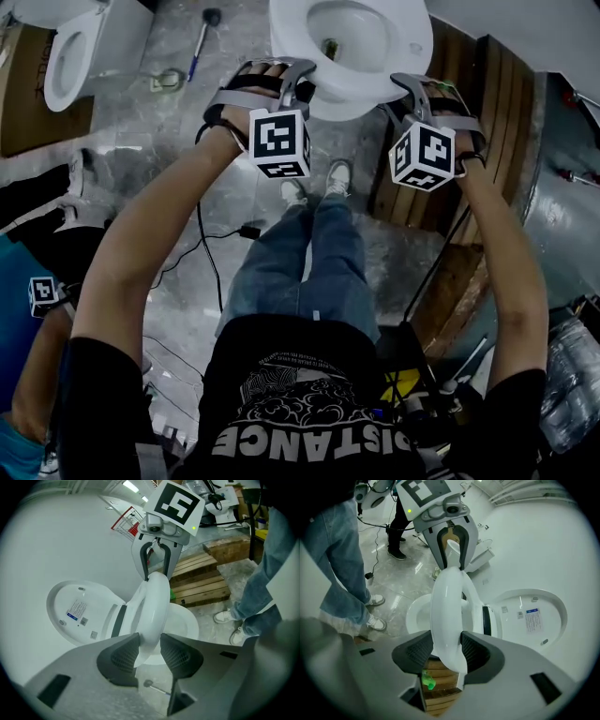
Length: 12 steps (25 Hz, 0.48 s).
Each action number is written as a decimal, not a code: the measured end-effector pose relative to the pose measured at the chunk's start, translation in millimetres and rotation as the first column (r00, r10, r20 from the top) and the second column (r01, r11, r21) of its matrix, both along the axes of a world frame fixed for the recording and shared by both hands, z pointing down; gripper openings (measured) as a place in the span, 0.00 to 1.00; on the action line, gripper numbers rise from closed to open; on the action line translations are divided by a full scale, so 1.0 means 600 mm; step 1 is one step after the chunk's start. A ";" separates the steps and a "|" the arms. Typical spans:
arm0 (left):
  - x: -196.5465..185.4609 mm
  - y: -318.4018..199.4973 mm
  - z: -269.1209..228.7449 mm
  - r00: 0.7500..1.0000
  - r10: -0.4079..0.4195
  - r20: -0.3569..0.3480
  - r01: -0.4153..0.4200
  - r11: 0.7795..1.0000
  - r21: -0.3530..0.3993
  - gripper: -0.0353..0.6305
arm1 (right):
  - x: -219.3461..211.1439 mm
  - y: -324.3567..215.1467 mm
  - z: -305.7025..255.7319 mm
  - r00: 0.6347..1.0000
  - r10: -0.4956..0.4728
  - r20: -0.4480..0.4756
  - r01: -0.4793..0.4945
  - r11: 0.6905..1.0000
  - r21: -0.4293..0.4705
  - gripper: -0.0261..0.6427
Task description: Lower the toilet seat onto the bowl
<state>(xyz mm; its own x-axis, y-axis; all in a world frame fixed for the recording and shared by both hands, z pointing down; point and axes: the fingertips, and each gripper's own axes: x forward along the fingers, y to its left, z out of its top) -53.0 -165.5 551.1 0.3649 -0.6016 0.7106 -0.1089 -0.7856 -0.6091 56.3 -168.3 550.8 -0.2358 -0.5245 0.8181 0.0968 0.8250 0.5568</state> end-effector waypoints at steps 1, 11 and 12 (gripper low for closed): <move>0.000 0.003 0.007 1.000 0.001 0.002 -0.001 1.000 0.001 0.26 | 0.000 0.003 0.008 1.000 -0.009 0.008 0.009 1.000 -0.001 0.33; 0.004 0.017 0.100 0.997 0.025 0.076 -0.021 0.999 -0.042 0.29 | 0.001 0.017 0.101 0.998 -0.063 0.001 0.063 0.998 -0.015 0.36; 0.005 0.019 0.108 0.996 0.026 0.080 -0.022 0.999 -0.046 0.29 | 0.001 0.020 0.110 0.997 -0.077 -0.004 0.077 0.997 -0.019 0.36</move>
<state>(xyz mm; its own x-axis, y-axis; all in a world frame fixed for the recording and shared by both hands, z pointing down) -50.0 -154.1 616.2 0.3194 -0.5601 0.7644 -0.0416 -0.8141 -0.5792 56.6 -156.4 616.8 -0.2709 -0.4895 0.8289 0.1628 0.8254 0.5406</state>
